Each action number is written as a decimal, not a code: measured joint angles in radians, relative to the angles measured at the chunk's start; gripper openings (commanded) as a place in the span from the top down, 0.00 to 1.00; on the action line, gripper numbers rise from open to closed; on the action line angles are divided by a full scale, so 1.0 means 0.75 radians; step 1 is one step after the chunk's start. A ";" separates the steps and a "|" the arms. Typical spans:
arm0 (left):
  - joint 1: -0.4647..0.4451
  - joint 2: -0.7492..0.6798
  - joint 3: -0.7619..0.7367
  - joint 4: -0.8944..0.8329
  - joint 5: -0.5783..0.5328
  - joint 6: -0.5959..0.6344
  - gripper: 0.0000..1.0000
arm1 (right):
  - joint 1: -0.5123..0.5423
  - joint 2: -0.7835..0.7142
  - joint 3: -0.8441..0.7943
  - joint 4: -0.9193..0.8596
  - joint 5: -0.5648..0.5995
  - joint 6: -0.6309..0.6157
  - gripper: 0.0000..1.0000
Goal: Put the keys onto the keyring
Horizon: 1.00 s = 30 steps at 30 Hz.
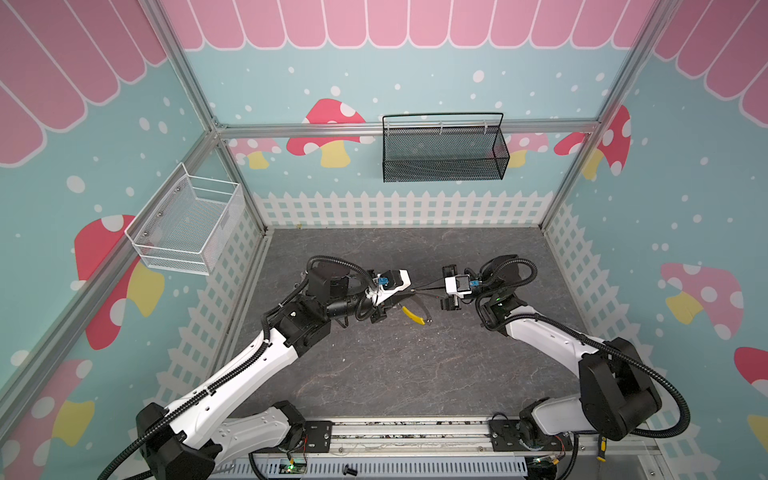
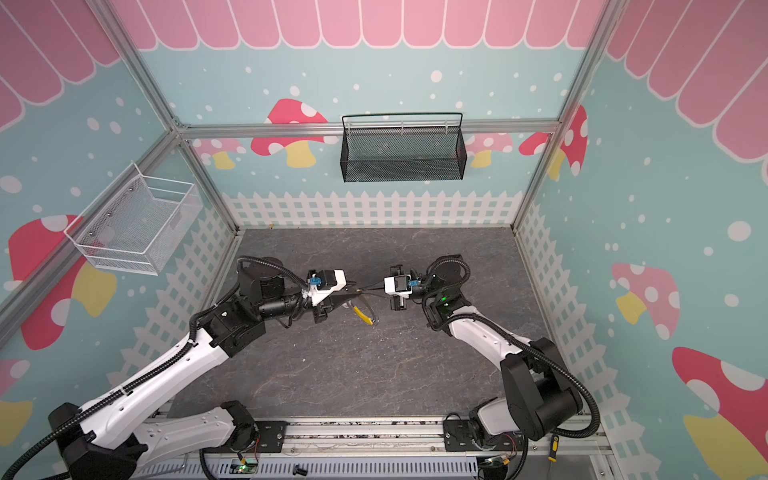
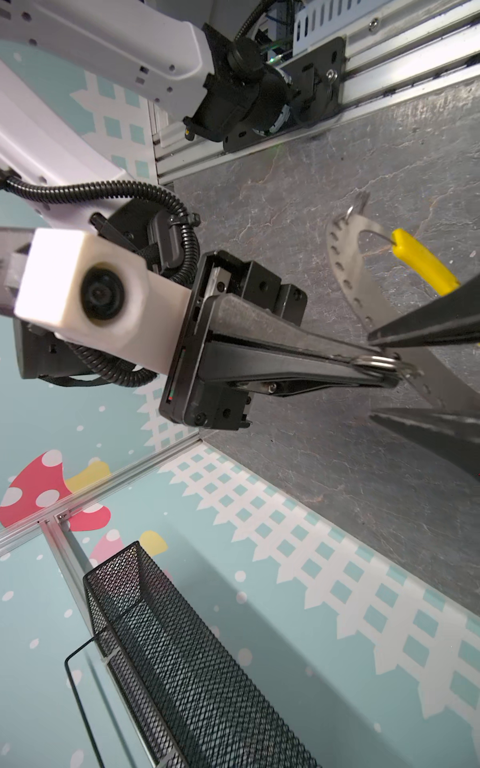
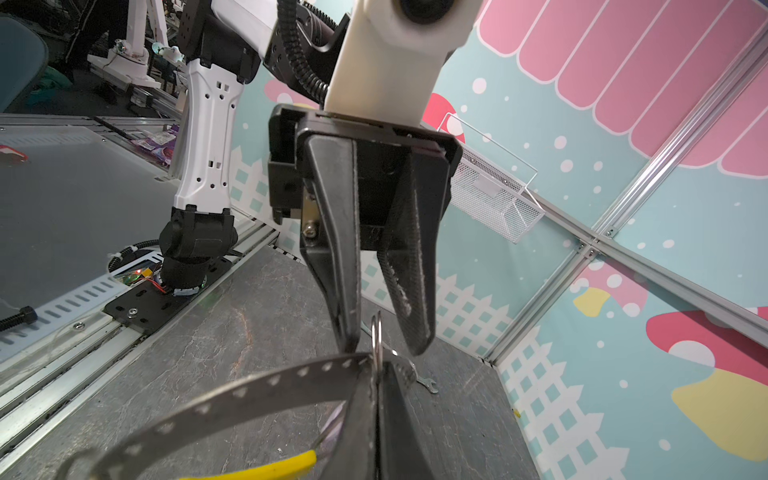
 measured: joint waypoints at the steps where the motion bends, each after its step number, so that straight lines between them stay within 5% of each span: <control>1: 0.000 0.003 0.021 -0.025 -0.003 0.010 0.76 | 0.000 0.000 0.002 -0.001 -0.001 0.000 1.00; 17: -0.002 0.105 0.168 -0.250 -0.040 0.072 0.82 | -0.001 0.002 0.010 -0.081 0.001 -0.028 1.00; 30: -0.015 0.152 0.234 -0.343 -0.045 0.117 0.97 | -0.008 0.003 0.011 -0.142 -0.001 -0.063 1.00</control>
